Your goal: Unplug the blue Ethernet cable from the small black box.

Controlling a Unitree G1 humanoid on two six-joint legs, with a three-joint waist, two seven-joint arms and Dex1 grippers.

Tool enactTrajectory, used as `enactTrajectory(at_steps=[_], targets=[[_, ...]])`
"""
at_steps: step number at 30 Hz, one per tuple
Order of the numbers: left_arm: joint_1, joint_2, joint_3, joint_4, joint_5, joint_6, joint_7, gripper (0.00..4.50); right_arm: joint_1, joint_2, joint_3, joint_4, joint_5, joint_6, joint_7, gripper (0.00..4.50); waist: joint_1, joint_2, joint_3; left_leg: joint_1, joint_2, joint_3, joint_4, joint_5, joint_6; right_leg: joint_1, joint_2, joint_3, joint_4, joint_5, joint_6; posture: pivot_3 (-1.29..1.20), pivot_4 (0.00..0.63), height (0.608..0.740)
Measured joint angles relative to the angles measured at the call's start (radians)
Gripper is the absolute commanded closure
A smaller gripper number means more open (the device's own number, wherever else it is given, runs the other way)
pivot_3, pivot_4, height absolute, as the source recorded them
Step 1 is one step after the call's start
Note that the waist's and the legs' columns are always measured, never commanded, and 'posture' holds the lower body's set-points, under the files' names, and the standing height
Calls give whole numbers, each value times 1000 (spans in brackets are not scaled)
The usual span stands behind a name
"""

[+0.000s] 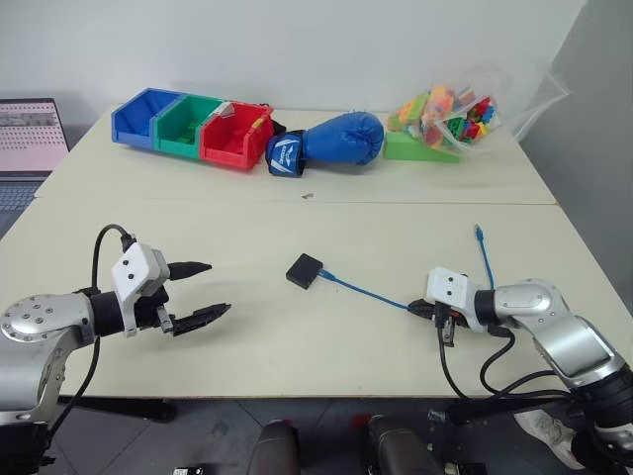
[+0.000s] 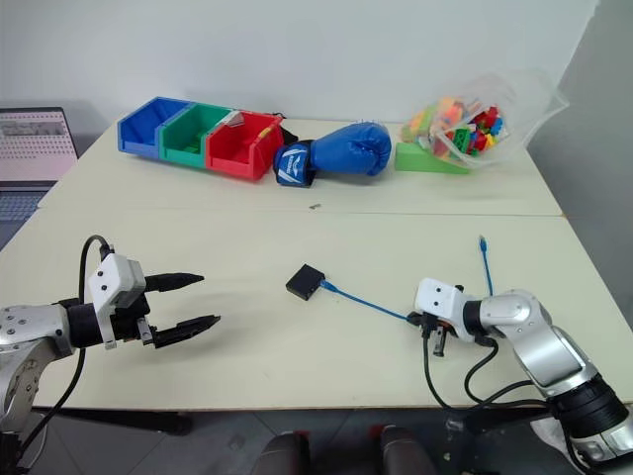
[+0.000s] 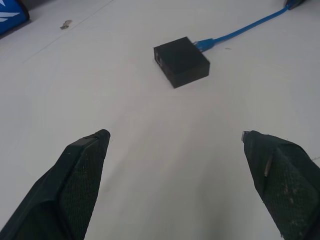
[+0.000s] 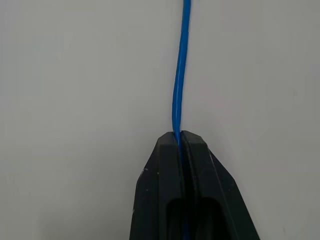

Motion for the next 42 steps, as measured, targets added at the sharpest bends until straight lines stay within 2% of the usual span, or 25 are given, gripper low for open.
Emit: enactTrajectory(at_steps=[1, 7, 13, 17, 25, 28, 39, 42], targets=[[-4, -1, -3, 0, 0, 0, -1, 0, 0, 2, 1, 3, -7, -9, 0, 3944, -2, 0, 0, 0, 0, 0, 0, 0, 0, 0, 0, 0, 0, 0, 0, 0, 150, 740], [5, -5, -10, -8, -2, 1, -1, 0, -7, 85, 1, 4, -14, 2, -38, 2597, -9, 0, 0, 0, 0, 0, 0, 0, 0, 0, 0, 0, 0, 0, 0, 0, 150, 740], [34, -14, -9, -26, -5, 2, -1, 0, -65, 311, 20, -1, 32, 141, -130, 1213, -14, 1, 1, 0, 0, 0, 0, 0, 0, -1, 0, 0, 2, 0, 0, 0, 150, 740], [34, -22, -13, -34, -5, 2, -1, 0, -147, 462, 49, 125, -10, 152, -247, 1213, -16, 0, 0, 0, 0, 0, 0, 0, 0, -1, 0, 0, 2, 0, 0, 0, 150, 740], [25, -30, -30, -37, -4, 2, -2, 0, -221, 586, 81, 300, -53, 110, -325, 1213, -13, 0, 0, 0, 0, 0, 0, 0, 0, -1, 0, 0, 3, 0, -1, 0, 150, 740], [22, -39, -38, -35, -4, -4, -3, 0, -248, 615, 81, 346, -54, 109, -336, 1689, -16, 0, 0, 0, 0, 0, 0, 0, 0, -1, 0, 0, 4, 0, -1, 0, 150, 740], [2, -73, -57, 78, 5, -72, -27, 0, -264, 627, 102, 358, -67, 104, -339, 4246, -18, 0, 0, 0, 0, 0, 0, 0, 0, -2, 1, 0, 7, -1, -2, 0, 150, 740], [-30, -99, -66, 110, 4, -78, -27, 0, -266, 590, 126, 345, -101, 64, -334, 4365, -14, 0, 0, 0, -1, 0, 0, 0, 0, -3, 0, 0, 7, -1, -2, 0, 150, 740]])
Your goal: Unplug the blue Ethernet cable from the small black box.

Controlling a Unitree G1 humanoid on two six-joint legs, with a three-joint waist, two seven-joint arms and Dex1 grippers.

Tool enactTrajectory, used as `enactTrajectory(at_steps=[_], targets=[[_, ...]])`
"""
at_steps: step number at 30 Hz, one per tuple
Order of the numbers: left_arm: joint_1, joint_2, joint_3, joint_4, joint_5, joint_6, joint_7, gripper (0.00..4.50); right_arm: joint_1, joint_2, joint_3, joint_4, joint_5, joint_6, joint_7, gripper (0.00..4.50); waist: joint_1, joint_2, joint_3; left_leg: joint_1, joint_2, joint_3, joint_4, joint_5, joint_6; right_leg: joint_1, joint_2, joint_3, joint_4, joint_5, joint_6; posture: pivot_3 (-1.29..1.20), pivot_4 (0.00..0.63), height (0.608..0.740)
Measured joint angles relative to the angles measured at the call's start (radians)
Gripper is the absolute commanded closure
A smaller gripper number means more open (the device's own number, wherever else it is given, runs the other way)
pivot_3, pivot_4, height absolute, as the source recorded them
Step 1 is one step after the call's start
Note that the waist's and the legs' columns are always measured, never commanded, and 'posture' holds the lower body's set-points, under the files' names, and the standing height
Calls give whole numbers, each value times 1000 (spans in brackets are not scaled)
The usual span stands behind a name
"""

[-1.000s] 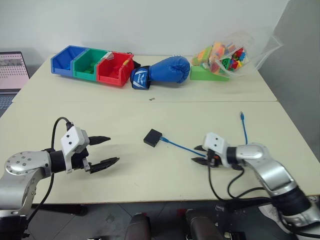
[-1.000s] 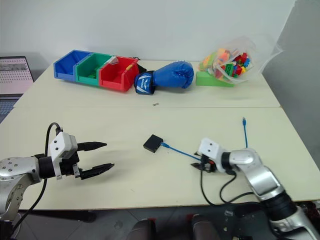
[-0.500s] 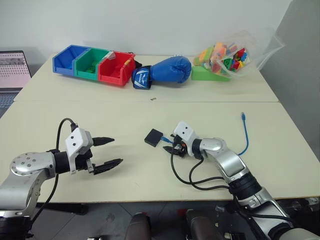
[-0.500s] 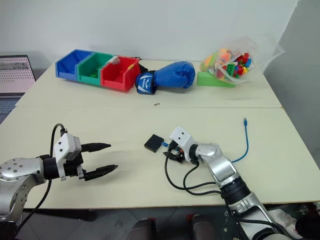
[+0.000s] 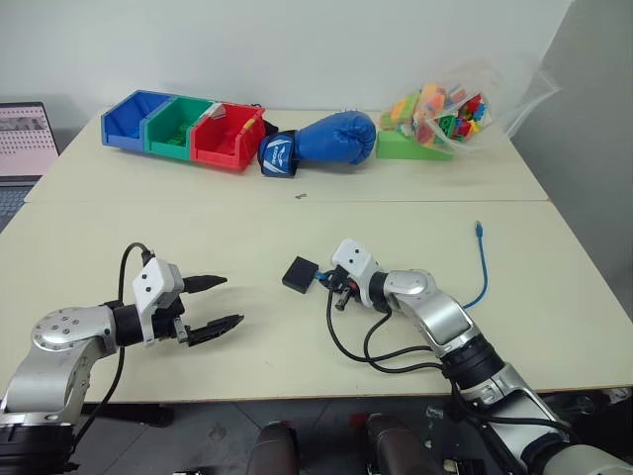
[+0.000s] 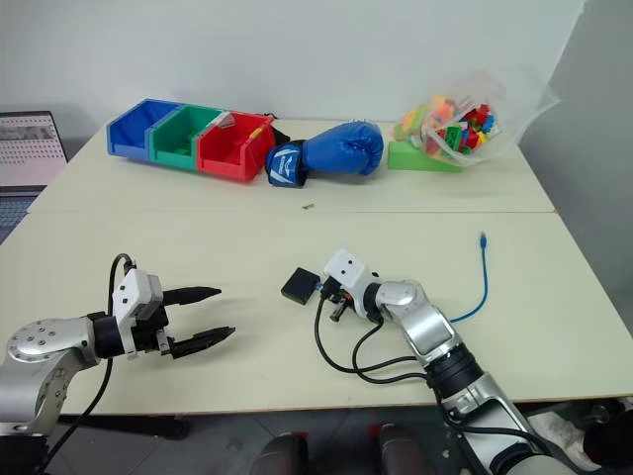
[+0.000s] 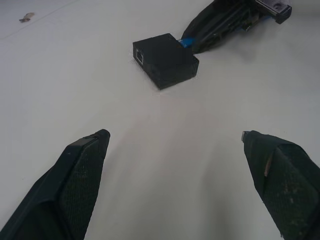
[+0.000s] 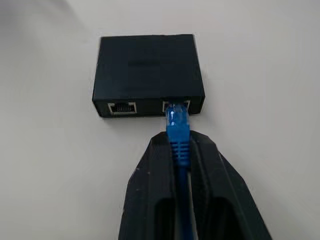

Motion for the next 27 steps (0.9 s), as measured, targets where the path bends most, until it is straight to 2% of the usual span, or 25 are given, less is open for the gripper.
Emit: enactTrajectory(at_steps=[8, 15, 18, 27], targets=[[-113, -59, -18, 12, -82, 147, 3, 0, 0, -150, 16, -106, -104, -215, 30, 4366, 5, 0, 0, -1, 0, 0, 0, 0, 0, -1, 1, 0, 1, 0, 0, 0, 150, 740], [-265, -127, -46, -21, -264, 437, 28, 0, 12, -279, 26, -233, -157, -476, 91, 4367, 3, 0, 1, -1, 0, -1, 1, 0, 0, -1, 1, 0, 2, 0, 0, 0, 150, 740], [-300, -139, -97, -85, -319, 529, 26, 0, 12, -273, 30, -306, -162, -545, 104, 4368, -2, -1, 0, -1, 0, -1, 1, 0, 0, -1, 1, 0, 2, 0, 0, 0, 150, 740], [-305, -142, -121, -139, -392, 658, 56, 0, 14, -276, 30, -318, -182, -587, 125, 4369, -3, -1, 0, 0, 0, -2, 1, 0, 0, 0, 1, 0, 3, 0, 0, 0, 150, 740]])
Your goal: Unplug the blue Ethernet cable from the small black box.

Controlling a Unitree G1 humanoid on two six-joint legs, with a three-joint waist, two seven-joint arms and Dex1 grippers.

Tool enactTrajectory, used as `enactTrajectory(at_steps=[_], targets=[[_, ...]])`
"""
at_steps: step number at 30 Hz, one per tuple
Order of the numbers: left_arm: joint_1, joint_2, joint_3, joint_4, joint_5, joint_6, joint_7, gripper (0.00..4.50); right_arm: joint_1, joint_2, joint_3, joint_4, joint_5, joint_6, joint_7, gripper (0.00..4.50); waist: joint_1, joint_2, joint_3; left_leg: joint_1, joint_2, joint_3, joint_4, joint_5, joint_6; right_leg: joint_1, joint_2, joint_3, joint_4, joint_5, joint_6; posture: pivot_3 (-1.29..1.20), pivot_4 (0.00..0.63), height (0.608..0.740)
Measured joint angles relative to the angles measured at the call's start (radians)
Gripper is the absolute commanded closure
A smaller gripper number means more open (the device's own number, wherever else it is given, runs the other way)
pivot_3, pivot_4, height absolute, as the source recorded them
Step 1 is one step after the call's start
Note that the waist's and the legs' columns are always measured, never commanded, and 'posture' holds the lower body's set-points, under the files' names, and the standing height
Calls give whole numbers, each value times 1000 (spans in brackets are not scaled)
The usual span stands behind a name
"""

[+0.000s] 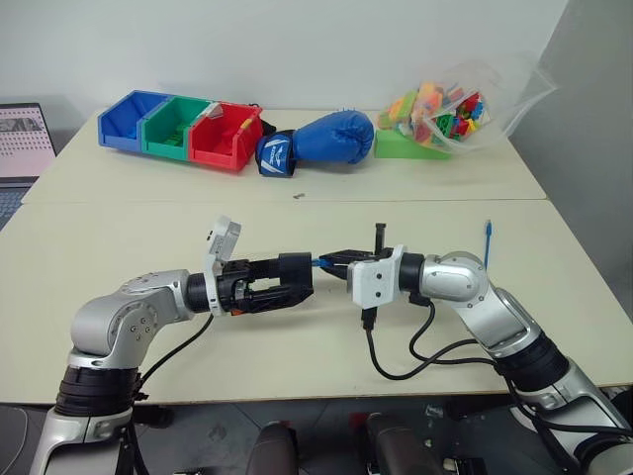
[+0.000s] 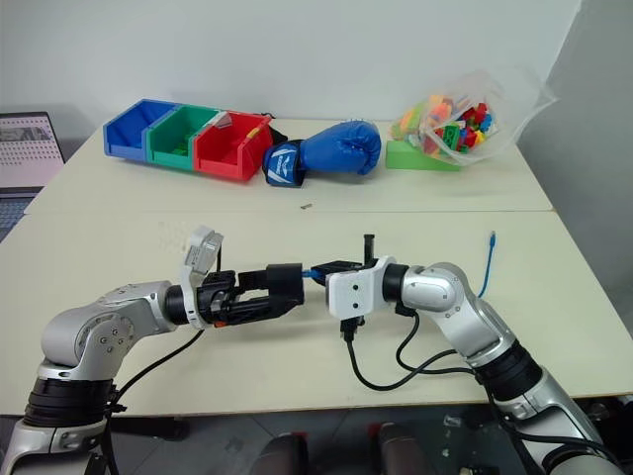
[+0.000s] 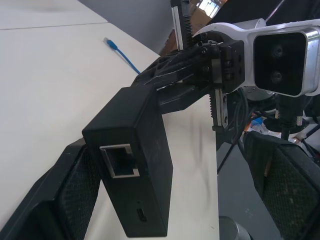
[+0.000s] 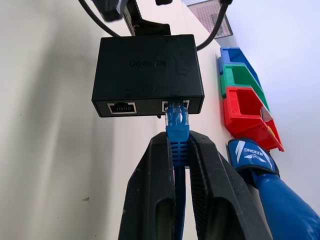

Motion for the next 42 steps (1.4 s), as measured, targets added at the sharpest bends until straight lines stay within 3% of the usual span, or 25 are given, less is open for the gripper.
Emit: enactTrajectory(at_steps=[21, 22, 35, 39, 41, 42], targets=[[0, 29, 54, 12, -117, 164, 55, 0, 8, -40, -22, -8, 1, -43, 22, 4370, 3, 0, 0, 0, 0, 0, 0, 0, 0, 0, 0, 0, 0, 0, 0, 0, 150, 740], [-3, 29, 54, 12, -120, 164, 55, 379, 8, -40, -29, -8, 2, -40, 24, 4370, 4, 0, 0, 0, 0, 0, 0, 0, 0, 0, 0, 0, 0, 0, 0, 0, 150, 740], [-23, -1, 53, 42, -118, 159, 58, 2733, 14, -37, -40, -37, 11, -16, 43, 4372, 4, 0, 0, 0, 0, 0, 0, 0, 0, 0, 0, 0, 0, 0, 0, 0, 150, 740], [-25, -25, 43, 55, -114, 146, 58, 3682, 14, -28, -40, -55, 12, -8, 43, 4372, 4, 0, 0, 0, 0, 0, 0, 0, 0, 0, 0, 0, 0, 0, 0, 0, 150, 740], [-26, -25, 40, 57, -108, 140, 57, 3708, 14, -26, -40, -55, 12, 1, 44, 4372, 4, 0, 0, 0, 0, 0, 0, 0, 0, 0, 0, 0, 0, 0, 0, 0, 150, 740], [-26, -25, 39, 57, -105, 138, 56, 3708, 14, -26, -40, -55, 11, 1, 45, 4022, 4, 0, 0, 0, 0, 0, 0, 0, 0, 0, 0, 0, 0, 0, 0, 0, 150, 740]])
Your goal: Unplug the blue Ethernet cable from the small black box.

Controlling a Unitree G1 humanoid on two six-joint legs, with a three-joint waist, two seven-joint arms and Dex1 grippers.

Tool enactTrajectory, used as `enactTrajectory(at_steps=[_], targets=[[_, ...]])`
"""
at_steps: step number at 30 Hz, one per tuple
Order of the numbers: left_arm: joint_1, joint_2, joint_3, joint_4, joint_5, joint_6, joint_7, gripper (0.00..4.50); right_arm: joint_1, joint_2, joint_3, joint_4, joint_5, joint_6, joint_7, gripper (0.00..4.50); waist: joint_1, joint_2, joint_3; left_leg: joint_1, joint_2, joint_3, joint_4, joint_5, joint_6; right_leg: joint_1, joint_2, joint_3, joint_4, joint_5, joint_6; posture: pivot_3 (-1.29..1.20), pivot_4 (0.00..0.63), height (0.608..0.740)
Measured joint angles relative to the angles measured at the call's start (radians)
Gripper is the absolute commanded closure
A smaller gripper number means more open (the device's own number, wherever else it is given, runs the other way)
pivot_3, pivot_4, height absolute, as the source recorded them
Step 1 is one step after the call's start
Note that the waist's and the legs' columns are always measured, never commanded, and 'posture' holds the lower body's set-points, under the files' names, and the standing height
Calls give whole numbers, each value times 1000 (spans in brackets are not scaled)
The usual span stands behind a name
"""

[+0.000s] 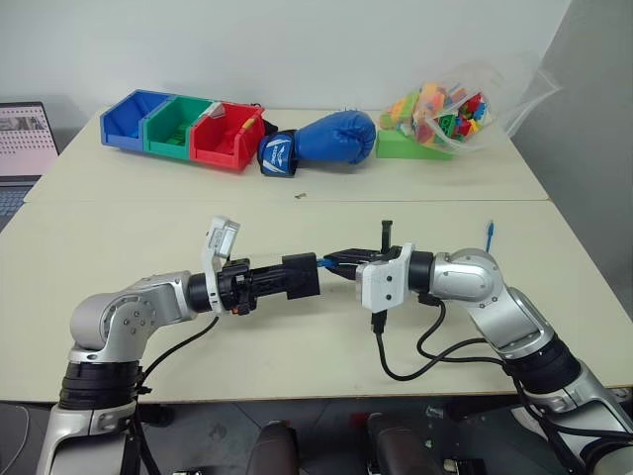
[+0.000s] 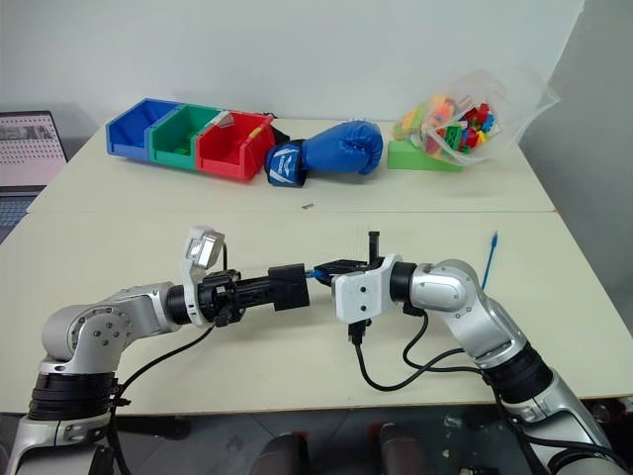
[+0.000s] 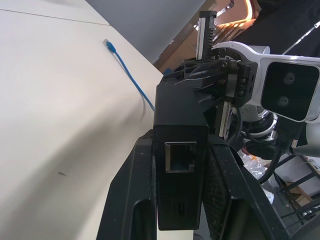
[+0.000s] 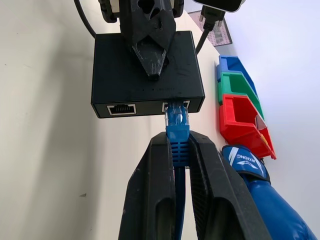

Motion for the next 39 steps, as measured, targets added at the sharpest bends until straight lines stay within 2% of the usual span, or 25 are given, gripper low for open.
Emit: enactTrajectory(at_steps=[1, 2, 7, 10, 11, 15, 16, 18, 23, 30, 39], targets=[[0, 0, -4, 1, 4, -3, -2, 3708, 1, -1, 0, 0, -1, 0, 4, 3657, 0, 0, 0, 0, 0, 0, 0, 0, 0, 0, 0, 0, 0, 0, 0, 0, 150, 740], [0, 0, -9, 4, 6, -5, -5, 3708, 3, -2, 0, -1, -1, 0, 6, 3554, 0, 0, 0, 0, 0, 0, 0, 0, 0, 0, 0, 0, 0, 0, 0, 0, 150, 740], [2, 18, -15, 18, 29, -17, -30, 3708, 11, -21, 0, -35, 15, 6, 42, 2351, 0, 0, 0, 0, 0, 0, 0, 0, 0, 0, 0, 0, 0, 0, 0, 0, 150, 740], [3, 33, -32, 18, 48, -29, -63, 3708, 34, -45, -9, -90, 82, 68, 93, 1697, 3, 0, 0, 0, 0, 0, 0, 0, 0, 0, 0, 0, 0, 0, 0, 0, 150, 740], [3, 39, -48, 18, 61, -46, -80, 3708, 49, -58, -26, -125, 140, 136, 119, 1625, 5, 0, 0, 0, 0, 0, 0, 0, 0, 0, 0, 0, 0, 0, 0, 0, 150, 740], [12, 68, -90, 10, 118, -131, -157, 3708, 82, -59, -135, -243, 396, 463, 150, 1625, 6, 0, 0, 0, 0, 0, 0, 0, 0, 0, 0, 0, 0, 0, 0, 0, 150, 740], [19, 76, -103, -6, 140, -172, -189, 3708, 88, -45, -184, -271, 509, 608, 140, 1625, 6, 0, 0, 0, 0, 0, 0, 0, 0, 0, 0, 0, 0, 0, -1, 0, 150, 740], [22, 78, -116, -30, 158, -214, -222, 3708, 89, -17, -225, -282, 617, 759, 108, 1625, 6, 0, 0, 0, 0, 0, 0, 0, 0, 0, 0, 0, 0, 0, -1, 0, 150, 740], [22, 79, -127, -49, 184, -279, -265, 3708, 100, 49, -281, -282, 816, 1010, 34, 1625, 6, 0, 0, 0, 0, 0, 0, 0, 0, 0, 0, 0, 0, -1, -1, 0, 150, 740], [24, 80, -127, -59, 190, -298, -285, 3708, 106, 71, -298, -254, 934, 1121, -6, 1625, 5, 0, 0, 0, 0, 0, 0, 0, 0, 0, 0, 0, 0, -1, -1, 0, 150, 740], [35, 88, -127, -60, 205, -313, -305, 3708, 97, 91, -299, -194, 973, 1137, -22, 1625, -1, 0, 0, 0, 0, -1, -1, 0, 0, 0, 0, -1, -1, -1, -1, 0, 150, 740]])
